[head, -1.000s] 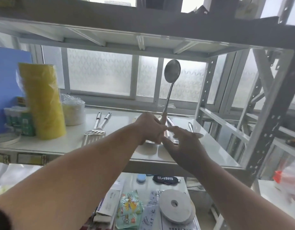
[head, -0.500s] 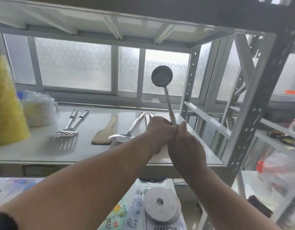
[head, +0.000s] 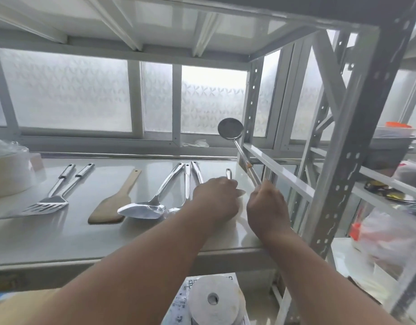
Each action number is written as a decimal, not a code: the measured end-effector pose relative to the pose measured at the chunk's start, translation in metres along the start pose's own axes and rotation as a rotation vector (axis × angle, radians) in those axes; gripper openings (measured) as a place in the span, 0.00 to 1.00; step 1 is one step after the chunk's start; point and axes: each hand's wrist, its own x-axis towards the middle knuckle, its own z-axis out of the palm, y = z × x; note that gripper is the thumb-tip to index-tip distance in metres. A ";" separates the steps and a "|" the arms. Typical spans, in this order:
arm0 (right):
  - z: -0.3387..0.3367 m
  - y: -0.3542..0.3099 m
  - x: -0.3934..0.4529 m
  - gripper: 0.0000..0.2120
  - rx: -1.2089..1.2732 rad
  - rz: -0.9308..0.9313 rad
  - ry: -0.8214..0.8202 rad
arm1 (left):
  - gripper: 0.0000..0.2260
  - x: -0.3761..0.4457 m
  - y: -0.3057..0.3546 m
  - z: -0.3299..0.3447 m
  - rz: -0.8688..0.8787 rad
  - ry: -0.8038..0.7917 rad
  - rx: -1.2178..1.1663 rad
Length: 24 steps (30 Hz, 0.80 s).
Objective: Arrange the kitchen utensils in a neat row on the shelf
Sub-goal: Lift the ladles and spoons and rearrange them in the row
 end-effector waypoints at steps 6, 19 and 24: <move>0.005 0.003 0.005 0.07 -0.047 0.071 -0.043 | 0.13 0.003 0.002 0.011 -0.070 -0.023 0.079; 0.017 -0.007 0.016 0.12 -0.305 0.118 -0.243 | 0.16 0.001 -0.023 0.011 -0.165 0.021 0.114; 0.020 -0.008 0.022 0.18 -0.321 0.086 -0.196 | 0.16 0.002 -0.025 0.018 -0.168 0.044 0.079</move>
